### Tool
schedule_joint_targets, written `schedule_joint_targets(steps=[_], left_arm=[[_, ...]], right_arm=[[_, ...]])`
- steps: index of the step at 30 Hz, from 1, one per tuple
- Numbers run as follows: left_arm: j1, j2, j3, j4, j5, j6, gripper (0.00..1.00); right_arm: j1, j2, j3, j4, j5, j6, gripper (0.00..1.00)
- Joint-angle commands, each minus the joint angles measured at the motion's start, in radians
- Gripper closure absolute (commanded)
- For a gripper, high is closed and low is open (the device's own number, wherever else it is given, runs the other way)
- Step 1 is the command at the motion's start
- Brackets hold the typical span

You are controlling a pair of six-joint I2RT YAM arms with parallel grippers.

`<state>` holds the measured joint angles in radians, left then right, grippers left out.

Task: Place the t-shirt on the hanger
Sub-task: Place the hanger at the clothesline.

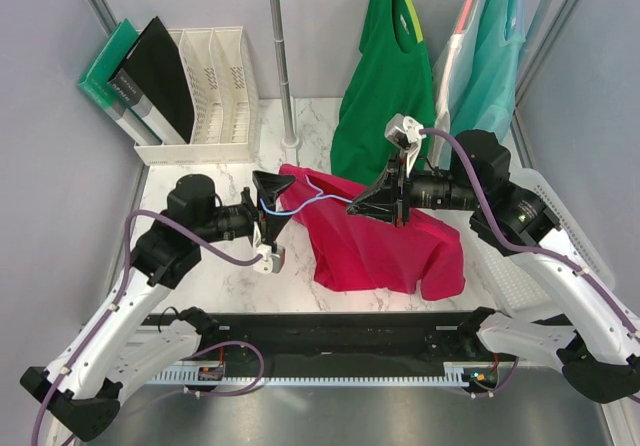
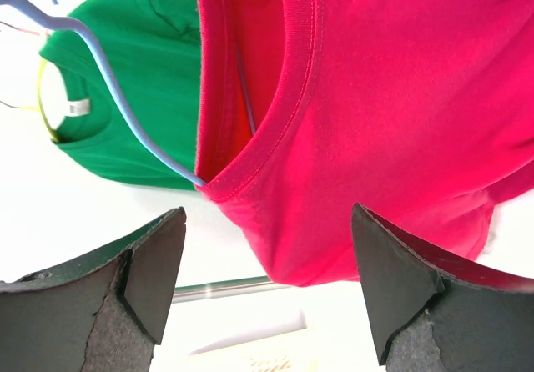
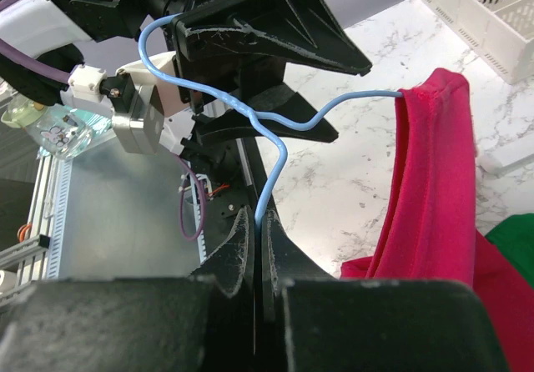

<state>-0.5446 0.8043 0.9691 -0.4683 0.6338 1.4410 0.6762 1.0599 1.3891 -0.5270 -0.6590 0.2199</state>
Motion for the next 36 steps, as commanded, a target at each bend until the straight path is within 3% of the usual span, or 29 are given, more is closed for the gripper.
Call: schedule_joint_targets(steps=[1, 9, 13, 23, 24, 26, 28, 31, 33, 36], left_arm=[[0.031, -0.094, 0.020, 0.106, 0.012, 0.131, 0.14], [-0.003, -0.077, 0.033, 0.054, 0.078, 0.079, 0.12], [-0.006, -0.040, 0.080, 0.053, 0.095, -0.116, 0.12], [-0.008, -0.096, -0.047, 0.175, 0.159, -0.306, 0.10], [-0.011, -0.088, -0.040, 0.140, 0.168, -0.298, 0.29], [-0.021, -0.067, -0.010, 0.112, 0.164, -0.307, 0.43], [-0.023, -0.063, -0.004, 0.094, 0.156, -0.280, 0.44], [-0.025, -0.071, 0.003, 0.053, 0.141, -0.205, 0.69], [-0.028, -0.065, 0.020, -0.027, 0.145, -0.118, 0.95], [-0.038, -0.071, 0.019, -0.073, 0.133, -0.030, 0.98]], right_arm=[[-0.047, -0.058, -0.012, -0.042, 0.088, -0.021, 1.00], [-0.014, -0.046, -0.027, 0.047, 0.007, 0.010, 1.00], [-0.007, -0.052, -0.025, 0.042, -0.054, -0.023, 1.00], [0.002, -0.071, -0.058, 0.088, -0.120, 0.013, 1.00], [0.008, -0.063, -0.058, 0.088, -0.114, 0.016, 1.00], [0.010, -0.058, -0.056, 0.088, -0.116, 0.012, 1.00], [0.013, -0.057, -0.055, 0.078, -0.111, -0.002, 1.00], [0.014, -0.057, -0.051, 0.055, -0.105, -0.027, 1.00], [0.014, -0.058, -0.053, 0.053, -0.099, -0.030, 1.00], [0.014, -0.054, -0.050, 0.055, -0.102, -0.028, 1.00]])
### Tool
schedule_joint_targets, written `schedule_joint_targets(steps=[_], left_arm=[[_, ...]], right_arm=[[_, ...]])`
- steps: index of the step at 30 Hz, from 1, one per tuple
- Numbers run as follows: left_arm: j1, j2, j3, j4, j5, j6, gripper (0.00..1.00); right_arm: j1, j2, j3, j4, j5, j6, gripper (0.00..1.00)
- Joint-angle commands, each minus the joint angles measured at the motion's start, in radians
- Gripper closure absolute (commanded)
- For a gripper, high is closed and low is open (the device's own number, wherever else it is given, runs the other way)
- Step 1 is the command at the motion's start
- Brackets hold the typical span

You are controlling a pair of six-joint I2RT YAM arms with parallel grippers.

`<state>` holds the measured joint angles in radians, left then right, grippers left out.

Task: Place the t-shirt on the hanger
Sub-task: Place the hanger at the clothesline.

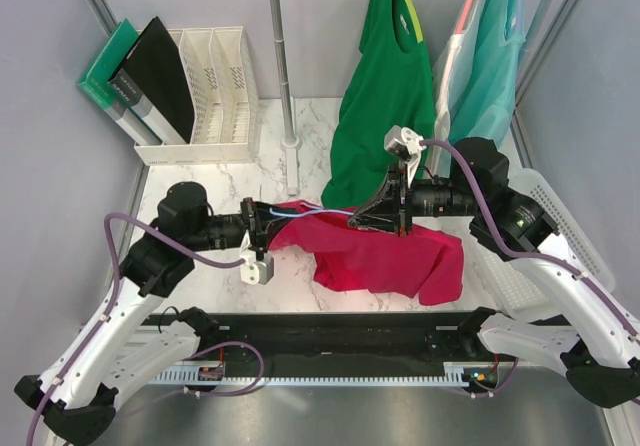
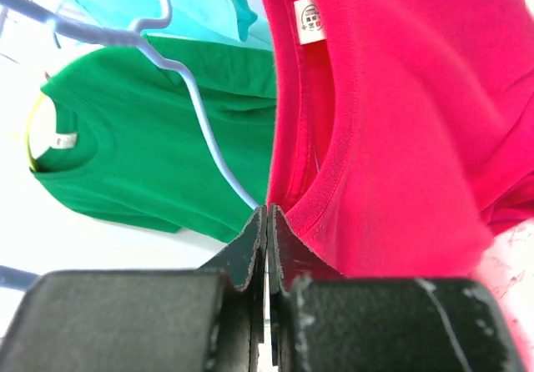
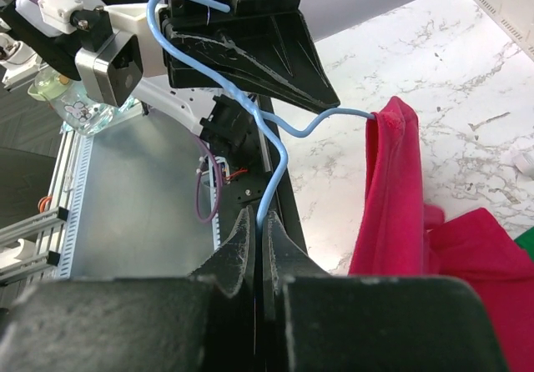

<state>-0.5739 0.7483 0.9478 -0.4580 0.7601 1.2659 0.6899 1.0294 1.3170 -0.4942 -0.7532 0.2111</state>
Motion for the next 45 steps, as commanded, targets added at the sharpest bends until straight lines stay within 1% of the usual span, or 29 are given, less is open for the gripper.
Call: schedule_joint_targets(steps=[1, 4, 6, 7, 8, 9, 10, 11, 12, 13, 14, 15, 16, 17, 18, 19, 20, 23, 24, 25, 27, 28, 29, 34, 35, 36, 38, 41, 45], left_arm=[[-0.012, -0.015, 0.043, -0.094, 0.001, 0.162, 0.98], [-0.017, -0.010, 0.051, -0.122, -0.008, 0.188, 0.98], [-0.020, -0.007, 0.046, -0.130, -0.015, 0.197, 0.95], [-0.020, -0.009, 0.042, -0.146, -0.016, 0.204, 0.93], [-0.021, -0.009, 0.037, -0.151, -0.021, 0.204, 0.87], [-0.021, -0.015, 0.023, -0.154, -0.022, 0.195, 0.83], [-0.021, -0.020, 0.017, -0.159, -0.031, 0.187, 0.72], [-0.021, -0.026, 0.008, -0.157, -0.041, 0.178, 0.64], [-0.021, -0.030, -0.004, -0.150, -0.053, 0.129, 0.53], [-0.021, -0.035, -0.001, -0.140, -0.088, 0.087, 0.25], [-0.021, -0.035, 0.003, -0.113, -0.114, 0.038, 0.10], [-0.021, -0.040, 0.015, -0.097, -0.142, -0.079, 0.04], [-0.021, -0.053, 0.017, -0.072, -0.195, -0.136, 0.01], [-0.021, -0.066, 0.016, -0.009, -0.223, -0.190, 0.01], [-0.021, -0.084, 0.000, 0.039, -0.246, -0.291, 0.01], [-0.021, -0.116, -0.010, 0.083, -0.286, -0.334, 0.01], [-0.021, -0.122, -0.023, 0.155, -0.304, -0.418, 0.01], [-0.021, -0.100, 0.009, 0.203, -0.361, -0.554, 0.02], [-0.021, -0.090, 0.019, 0.206, -0.364, -0.571, 0.02], [-0.021, -0.078, 0.028, 0.208, -0.358, -0.583, 0.02], [-0.021, -0.064, 0.037, 0.223, -0.349, -0.611, 0.02], [-0.021, -0.060, 0.039, 0.229, -0.337, -0.619, 0.02], [-0.021, -0.052, 0.042, 0.234, -0.332, -0.632, 0.02], [-0.021, -0.030, 0.055, 0.255, -0.331, -0.660, 0.01], [-0.021, -0.032, 0.058, 0.254, -0.329, -0.668, 0.01], [-0.020, -0.033, 0.060, 0.255, -0.331, -0.669, 0.01], [-0.021, -0.038, 0.055, 0.254, -0.329, -0.671, 0.01], [-0.021, -0.053, 0.046, 0.254, -0.334, -0.671, 0.01], [-0.021, -0.066, 0.040, 0.257, -0.338, -0.678, 0.01]], right_arm=[[0.002, -0.022, 0.022, 0.026, -0.005, -0.019, 1.00], [0.005, -0.017, 0.027, 0.049, -0.011, -0.009, 1.00], [0.007, -0.012, 0.036, 0.072, -0.009, 0.016, 1.00], [0.005, -0.008, 0.042, 0.092, -0.003, 0.031, 1.00], [0.007, 0.003, 0.057, 0.104, 0.029, 0.057, 1.00], [0.007, 0.004, 0.067, 0.126, 0.047, 0.065, 1.00], [0.007, 0.008, 0.070, 0.141, 0.079, 0.074, 1.00], [0.007, 0.003, 0.074, 0.160, 0.134, 0.088, 1.00], [0.005, 0.001, 0.077, 0.184, 0.164, 0.096, 1.00], [0.007, 0.003, 0.080, 0.187, 0.190, 0.099, 1.00], [0.005, 0.000, 0.090, 0.186, 0.246, 0.109, 1.00], [0.007, -0.002, 0.093, 0.183, 0.267, 0.120, 1.00], [0.007, -0.005, 0.093, 0.184, 0.281, 0.122, 1.00], [0.007, -0.017, 0.090, 0.187, 0.296, 0.126, 1.00], [0.005, -0.022, 0.090, 0.195, 0.325, 0.142, 1.00], [0.003, -0.025, 0.093, 0.200, 0.347, 0.151, 1.00], [0.005, -0.023, 0.105, 0.204, 0.365, 0.160, 1.00], [0.002, -0.006, 0.155, 0.235, 0.457, 0.188, 1.00], [0.000, 0.000, 0.169, 0.252, 0.501, 0.191, 1.00], [0.000, 0.003, 0.183, 0.262, 0.600, 0.198, 1.00], [-0.001, 0.017, 0.212, 0.305, 0.707, 0.211, 1.00], [-0.003, 0.026, 0.220, 0.324, 0.788, 0.238, 1.00], [-0.007, 0.031, 0.220, 0.371, 0.813, 0.252, 1.00], [-0.013, 0.107, 0.251, 0.471, 0.965, 0.347, 1.00], [-0.016, 0.121, 0.255, 0.485, 1.032, 0.375, 1.00], [-0.016, 0.135, 0.260, 0.518, 1.063, 0.387, 1.00], [-0.021, 0.181, 0.275, 0.578, 1.100, 0.415, 1.00], [-0.026, 0.256, 0.324, 0.644, 1.111, 0.435, 1.00], [-0.038, 0.385, 0.499, 0.652, 1.132, 0.432, 1.00]])
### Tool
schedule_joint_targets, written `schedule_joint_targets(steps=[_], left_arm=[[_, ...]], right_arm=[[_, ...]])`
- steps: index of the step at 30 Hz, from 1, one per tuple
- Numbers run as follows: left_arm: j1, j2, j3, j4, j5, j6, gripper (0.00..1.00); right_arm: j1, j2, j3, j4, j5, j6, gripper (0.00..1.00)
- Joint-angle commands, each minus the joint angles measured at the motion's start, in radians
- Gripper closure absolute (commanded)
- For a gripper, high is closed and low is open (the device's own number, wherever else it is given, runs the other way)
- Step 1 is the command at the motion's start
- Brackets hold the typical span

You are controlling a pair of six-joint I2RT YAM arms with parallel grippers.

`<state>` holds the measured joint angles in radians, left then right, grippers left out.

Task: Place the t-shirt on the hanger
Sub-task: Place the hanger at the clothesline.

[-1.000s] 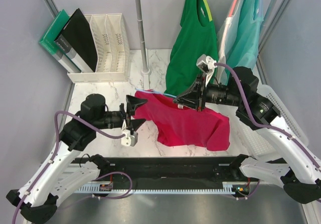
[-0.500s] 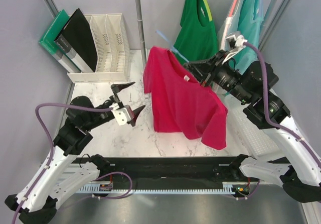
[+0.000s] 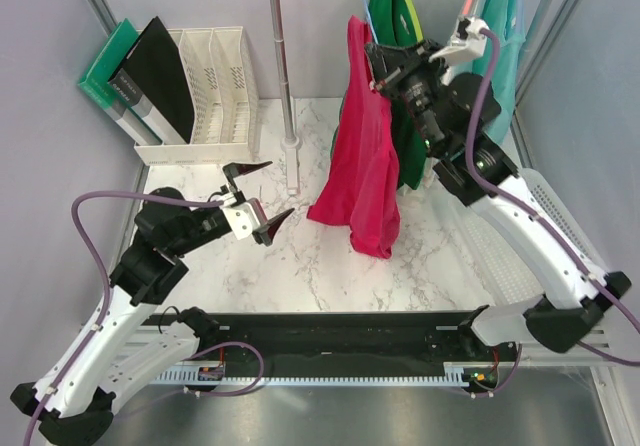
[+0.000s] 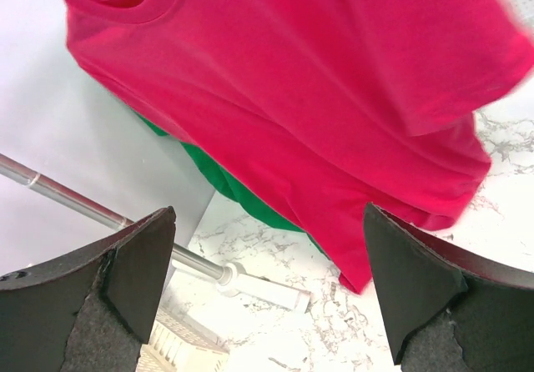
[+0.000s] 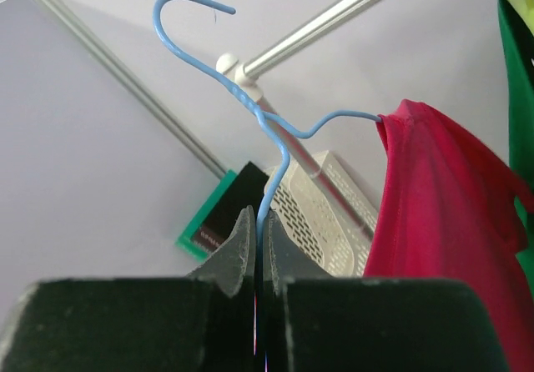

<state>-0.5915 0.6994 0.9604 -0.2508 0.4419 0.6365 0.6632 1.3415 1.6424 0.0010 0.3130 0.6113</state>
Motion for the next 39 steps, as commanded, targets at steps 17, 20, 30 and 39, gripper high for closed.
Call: schedule_joint_targets(steps=[17, 20, 30, 39], left_arm=[[-0.004, -0.080, -0.037, 0.051, -0.045, -0.043, 0.01], [-0.004, -0.090, -0.045, 0.042, -0.048, -0.029, 0.01], [-0.004, -0.097, -0.087, 0.033, -0.060, -0.024, 0.01], [-0.004, -0.051, -0.075, -0.011, -0.144, -0.133, 0.01]], right_arm=[[-0.155, 0.452, 0.390, 0.240, -0.054, 0.248, 1.00], [-0.155, 0.479, 0.379, 0.264, -0.072, 0.257, 1.00], [-0.155, 0.529, 0.337, 0.313, -0.149, 0.275, 0.94], [-0.157, 0.378, 0.169, 0.311, -0.287, 0.157, 0.23]])
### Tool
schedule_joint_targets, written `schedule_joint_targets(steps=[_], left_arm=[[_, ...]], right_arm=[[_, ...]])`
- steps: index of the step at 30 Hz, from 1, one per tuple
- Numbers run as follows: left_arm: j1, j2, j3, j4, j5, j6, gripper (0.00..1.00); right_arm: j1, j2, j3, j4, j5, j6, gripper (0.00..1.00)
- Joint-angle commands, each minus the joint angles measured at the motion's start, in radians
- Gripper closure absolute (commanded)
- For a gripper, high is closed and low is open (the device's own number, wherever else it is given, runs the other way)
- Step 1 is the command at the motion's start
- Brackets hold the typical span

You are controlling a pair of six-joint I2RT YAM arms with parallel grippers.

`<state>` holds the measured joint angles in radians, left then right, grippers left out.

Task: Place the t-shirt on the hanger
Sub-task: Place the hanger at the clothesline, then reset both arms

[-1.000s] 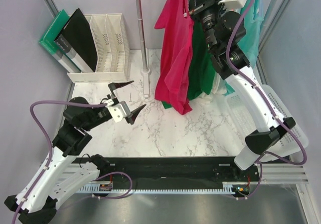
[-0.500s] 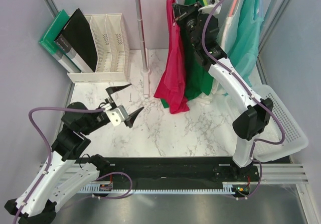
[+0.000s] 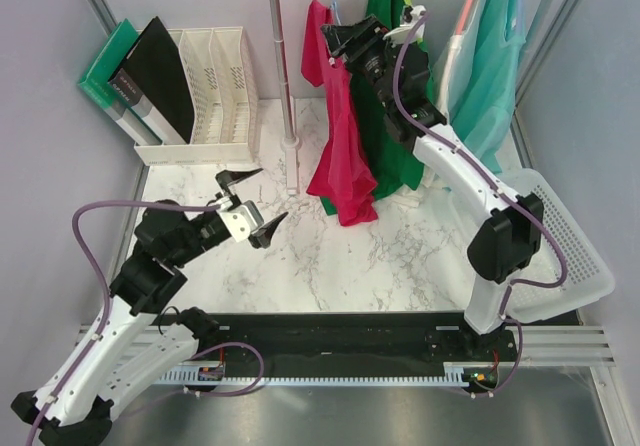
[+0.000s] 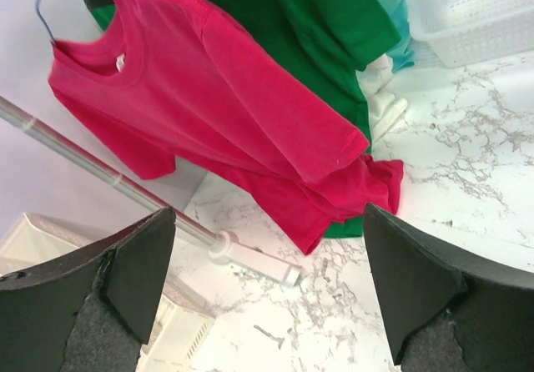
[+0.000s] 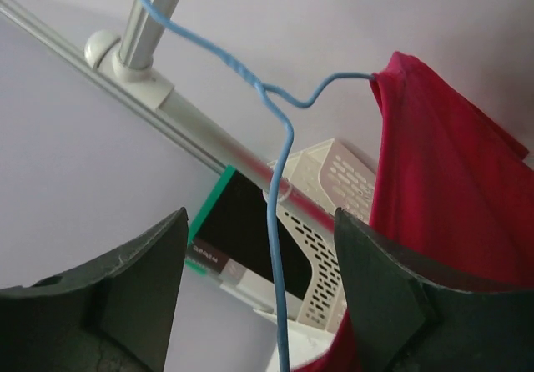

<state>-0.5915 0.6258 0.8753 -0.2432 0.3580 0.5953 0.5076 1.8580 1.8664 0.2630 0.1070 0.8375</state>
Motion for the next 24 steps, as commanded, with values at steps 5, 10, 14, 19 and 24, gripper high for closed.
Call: schedule_joint_targets(steps=[5, 10, 14, 19, 24], left_arm=[[-0.001, 0.099, 0.094, -0.109, -0.143, -0.233, 0.01], [0.048, 0.228, 0.262, -0.319, -0.185, -0.382, 0.01], [0.123, 0.360, 0.410, -0.505, -0.140, -0.413, 0.01], [0.186, 0.529, 0.543, -0.703, -0.123, -0.485, 0.01], [0.219, 0.537, 0.522, -0.726, -0.149, -0.531, 0.01]], right_arm=[[0.000, -0.321, -0.183, -0.042, -0.101, -0.240, 0.04], [0.000, -0.497, -0.225, -0.194, -0.104, -0.446, 0.02], [0.000, -0.615, -0.205, -0.403, -0.194, -0.722, 0.02], [-0.001, -0.736, -0.148, -0.747, -0.135, -0.952, 0.02], [-0.001, -0.858, -0.248, -1.073, -0.113, -1.019, 0.02]])
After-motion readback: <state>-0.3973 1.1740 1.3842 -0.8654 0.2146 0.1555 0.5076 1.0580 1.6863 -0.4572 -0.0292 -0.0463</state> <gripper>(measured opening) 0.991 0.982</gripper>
